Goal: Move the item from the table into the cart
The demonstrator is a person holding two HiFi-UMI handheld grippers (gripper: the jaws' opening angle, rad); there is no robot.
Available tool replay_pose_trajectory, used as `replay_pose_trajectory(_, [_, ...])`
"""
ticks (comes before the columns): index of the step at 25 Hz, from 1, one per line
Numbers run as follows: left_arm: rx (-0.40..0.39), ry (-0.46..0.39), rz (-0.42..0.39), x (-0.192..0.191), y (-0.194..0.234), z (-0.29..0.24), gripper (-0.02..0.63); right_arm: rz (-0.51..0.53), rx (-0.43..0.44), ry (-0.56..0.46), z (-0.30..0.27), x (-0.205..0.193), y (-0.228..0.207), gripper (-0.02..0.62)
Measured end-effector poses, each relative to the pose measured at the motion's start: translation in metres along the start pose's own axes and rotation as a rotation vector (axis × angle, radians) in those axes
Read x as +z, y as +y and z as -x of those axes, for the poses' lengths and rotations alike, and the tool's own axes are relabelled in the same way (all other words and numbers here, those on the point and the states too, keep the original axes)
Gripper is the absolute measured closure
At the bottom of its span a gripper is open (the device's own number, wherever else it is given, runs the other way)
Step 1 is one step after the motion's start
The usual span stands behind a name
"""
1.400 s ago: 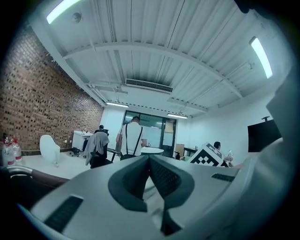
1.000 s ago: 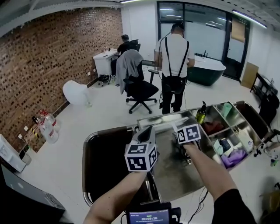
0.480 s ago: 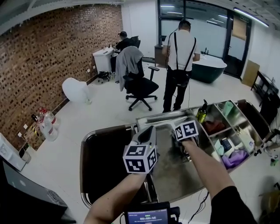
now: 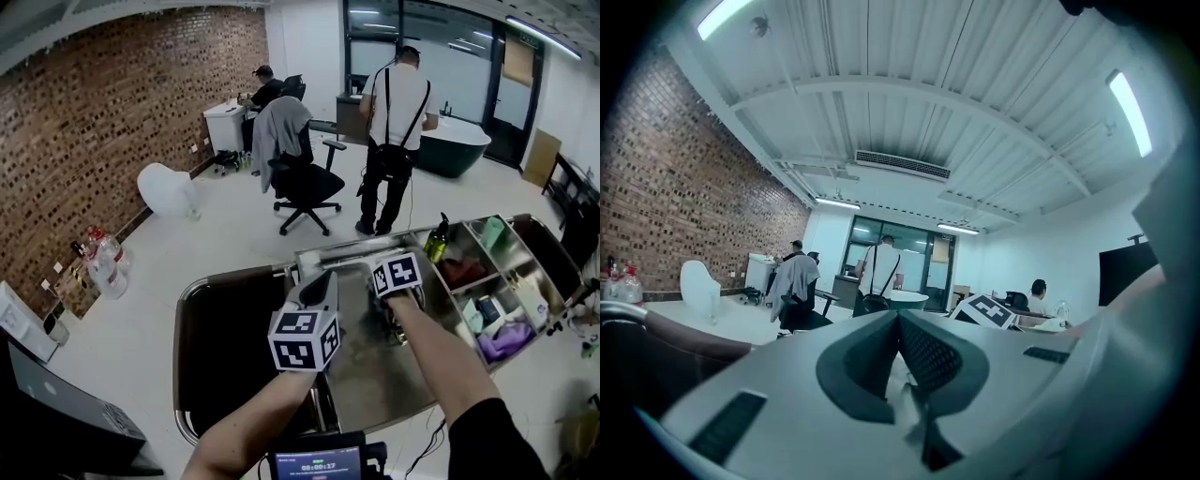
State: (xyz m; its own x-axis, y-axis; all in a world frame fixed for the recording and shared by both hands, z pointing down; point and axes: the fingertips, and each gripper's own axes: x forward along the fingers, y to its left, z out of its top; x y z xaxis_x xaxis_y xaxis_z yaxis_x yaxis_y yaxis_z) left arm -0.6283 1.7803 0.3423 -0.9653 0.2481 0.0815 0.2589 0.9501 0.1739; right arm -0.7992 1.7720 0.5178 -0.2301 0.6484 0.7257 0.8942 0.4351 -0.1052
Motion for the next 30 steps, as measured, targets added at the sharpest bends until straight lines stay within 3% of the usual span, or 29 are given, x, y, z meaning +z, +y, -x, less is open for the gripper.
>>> replay_pose_trajectory(4, [0.006,0.003,0.0,-0.001,-0.001,0.005,0.606,0.011,0.012,0.001,0.002,-0.002,0.002,0.515])
replay_pose_trajectory(8, [-0.014,-0.002,-0.005,0.004,-0.005,0.013,0.606,0.026,0.028,-0.007,0.01,-0.003,0.006,0.344])
replay_pose_trajectory(13, [-0.013,-0.039,-0.008,0.022,-0.008,0.036,0.606,0.059,0.043,-0.064,0.05,0.006,0.018,0.344])
replay_pose_trajectory(18, [-0.046,-0.1,0.025,0.042,-0.027,0.076,0.606,0.069,0.148,-0.183,0.117,0.01,0.06,0.346])
replay_pose_trajectory(20, [-0.077,-0.12,0.019,0.048,-0.036,0.094,0.606,0.043,0.206,-0.252,0.145,0.011,0.083,0.391])
replay_pose_trajectory(24, [-0.123,-0.134,-0.033,0.048,-0.045,0.133,0.606,0.108,0.269,-0.398,0.203,0.006,0.124,0.391])
replay_pose_trajectory(25, [-0.131,-0.137,-0.035,0.047,-0.044,0.143,0.606,0.13,0.288,-0.445,0.219,0.003,0.135,0.446])
replay_pose_trajectory(26, [-0.136,-0.135,-0.036,0.045,-0.042,0.151,0.606,0.152,0.309,-0.494,0.235,-0.001,0.146,0.566])
replay_pose_trajectory(27, [-0.141,-0.127,-0.036,0.043,-0.04,0.159,0.606,0.169,0.328,-0.539,0.25,-0.006,0.157,0.595])
replay_pose_trajectory(30, [-0.174,-0.117,-0.05,0.035,-0.057,0.179,0.606,0.217,0.351,-0.629,0.295,-0.033,0.169,0.595])
